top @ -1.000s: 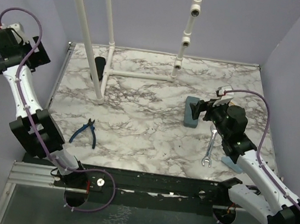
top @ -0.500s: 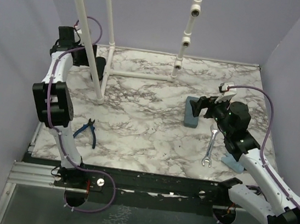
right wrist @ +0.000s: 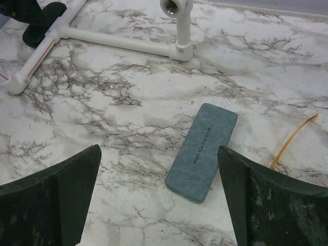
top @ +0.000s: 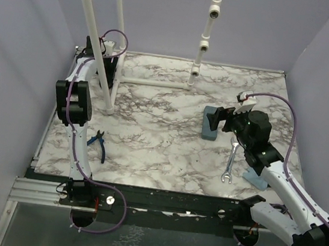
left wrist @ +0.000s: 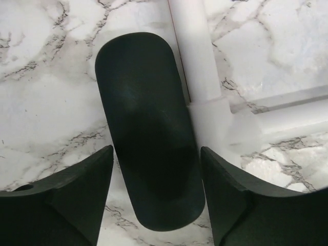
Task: Organize the sunglasses
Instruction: Open the sunglasses case at the center of the board.
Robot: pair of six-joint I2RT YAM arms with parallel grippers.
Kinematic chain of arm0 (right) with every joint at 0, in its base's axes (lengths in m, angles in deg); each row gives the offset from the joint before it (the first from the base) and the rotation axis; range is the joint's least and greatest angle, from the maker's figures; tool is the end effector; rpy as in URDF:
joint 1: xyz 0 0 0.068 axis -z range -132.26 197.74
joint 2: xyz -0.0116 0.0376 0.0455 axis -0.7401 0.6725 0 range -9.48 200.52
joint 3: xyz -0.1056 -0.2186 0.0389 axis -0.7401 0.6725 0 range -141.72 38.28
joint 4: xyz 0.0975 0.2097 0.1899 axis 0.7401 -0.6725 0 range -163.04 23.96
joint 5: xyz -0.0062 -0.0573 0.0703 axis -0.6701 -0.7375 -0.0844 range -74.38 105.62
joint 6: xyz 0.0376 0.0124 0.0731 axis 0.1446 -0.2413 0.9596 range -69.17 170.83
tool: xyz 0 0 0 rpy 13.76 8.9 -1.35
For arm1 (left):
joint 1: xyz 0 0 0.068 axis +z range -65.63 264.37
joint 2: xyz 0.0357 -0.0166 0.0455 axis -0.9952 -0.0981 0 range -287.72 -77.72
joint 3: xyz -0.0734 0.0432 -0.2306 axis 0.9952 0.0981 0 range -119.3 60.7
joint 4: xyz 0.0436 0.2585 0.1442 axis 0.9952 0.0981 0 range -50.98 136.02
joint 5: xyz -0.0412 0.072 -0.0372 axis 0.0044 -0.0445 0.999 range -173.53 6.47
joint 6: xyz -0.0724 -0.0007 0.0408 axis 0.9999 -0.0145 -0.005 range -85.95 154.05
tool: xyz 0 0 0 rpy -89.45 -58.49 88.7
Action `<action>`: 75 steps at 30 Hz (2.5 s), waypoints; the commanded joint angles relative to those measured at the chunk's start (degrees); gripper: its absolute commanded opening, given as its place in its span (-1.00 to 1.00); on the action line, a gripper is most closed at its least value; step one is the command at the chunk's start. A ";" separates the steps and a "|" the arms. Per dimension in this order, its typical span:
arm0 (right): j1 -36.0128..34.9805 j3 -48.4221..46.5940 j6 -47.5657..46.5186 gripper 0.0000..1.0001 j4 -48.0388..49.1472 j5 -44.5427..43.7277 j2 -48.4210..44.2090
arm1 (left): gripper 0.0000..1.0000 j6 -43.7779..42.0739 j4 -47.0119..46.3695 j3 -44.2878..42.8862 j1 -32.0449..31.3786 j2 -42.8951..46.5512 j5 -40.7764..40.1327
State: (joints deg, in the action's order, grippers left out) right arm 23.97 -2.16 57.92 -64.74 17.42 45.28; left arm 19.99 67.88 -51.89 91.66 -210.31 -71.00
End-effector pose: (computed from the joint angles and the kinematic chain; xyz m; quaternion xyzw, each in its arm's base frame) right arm 0.2897 0.1301 0.2610 -0.1232 0.7729 0.1774 0.5966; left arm 0.5608 0.0558 0.1372 0.0933 0.9268 -0.0357 0.3621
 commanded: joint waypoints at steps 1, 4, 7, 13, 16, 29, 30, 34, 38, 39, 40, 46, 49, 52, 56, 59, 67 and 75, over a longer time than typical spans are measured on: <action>0.12 -1.59 -0.24 0.99 -0.82 -0.64 1.27 | 0.31 -0.38 -1.17 -3.42 0.00 -3.28 -2.57; 0.13 -1.44 -1.06 1.00 -0.95 -0.95 1.62 | 0.26 0.66 -1.26 -4.23 0.00 -4.67 -2.61; 0.13 -1.10 -1.86 1.00 -0.95 -1.22 1.75 | 0.19 1.14 -1.48 -4.51 -0.12 -5.50 -2.61; 0.13 -0.29 -3.29 0.99 -0.75 -1.59 1.76 | 0.26 -2.06 -1.44 -4.02 -0.61 -6.64 -7.26; 0.13 -0.33 -3.72 1.00 -1.19 -1.56 1.92 | 0.27 -8.25 -1.44 -4.42 -0.53 -6.74 -14.32; 0.13 -0.22 -4.19 1.00 -0.81 -0.22 2.97 | 0.71 -15.63 8.17 -4.24 0.70 -5.10 -9.92; 0.13 -0.28 -4.17 1.00 -0.92 -0.20 2.98 | 0.72 -15.99 8.98 -4.64 0.66 -5.30 -9.56; 0.13 -0.11 -4.17 1.00 -1.12 -0.27 2.69 | 0.57 -16.24 10.11 -5.50 0.75 -6.14 -9.04; 0.13 0.17 -4.18 1.00 -1.20 -0.49 2.37 | 0.18 -15.64 12.23 -6.94 0.72 -6.62 -5.21; 0.10 0.17 -4.14 0.99 -1.21 -0.66 2.25 | 0.04 -15.32 12.79 -7.13 0.79 -6.54 -4.35; 0.12 0.17 -4.19 0.99 -1.17 -0.78 2.15 | -0.10 -15.07 13.29 -7.31 0.80 -6.40 -3.65; 0.13 0.07 -4.19 1.00 -2.95 -0.39 0.47 | -1.00 -13.72 16.15 -6.87 2.47 -2.27 0.59; 0.13 -0.01 -4.13 1.00 -2.70 1.27 -1.54 | -1.00 -12.86 16.71 -4.22 5.33 2.87 4.32; 0.13 0.48 -4.12 1.00 -1.78 3.90 -4.18 | -1.00 -11.61 16.84 0.11 9.54 9.72 8.45; 0.13 1.48 -3.26 0.99 1.39 6.33 -6.99 | -1.00 -11.31 16.58 8.02 15.81 22.16 13.64; 0.13 1.66 -3.07 1.00 1.53 7.21 -7.54 | -1.00 -12.82 14.68 14.45 18.98 33.19 14.20; 0.10 2.99 2.61 1.00 3.74 14.26 -9.74 | -1.00 -5.82 8.59 20.28 27.33 59.37 22.20; 0.12 5.25 8.18 1.00 6.43 19.81 -14.34 | -1.00 16.20 0.81 9.77 27.32 68.97 40.52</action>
State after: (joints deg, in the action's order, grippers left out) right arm 23.97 1.49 62.49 -61.40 32.55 33.00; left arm 20.45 75.09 -35.96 118.91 -142.25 -44.72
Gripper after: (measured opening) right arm 0.997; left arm 0.618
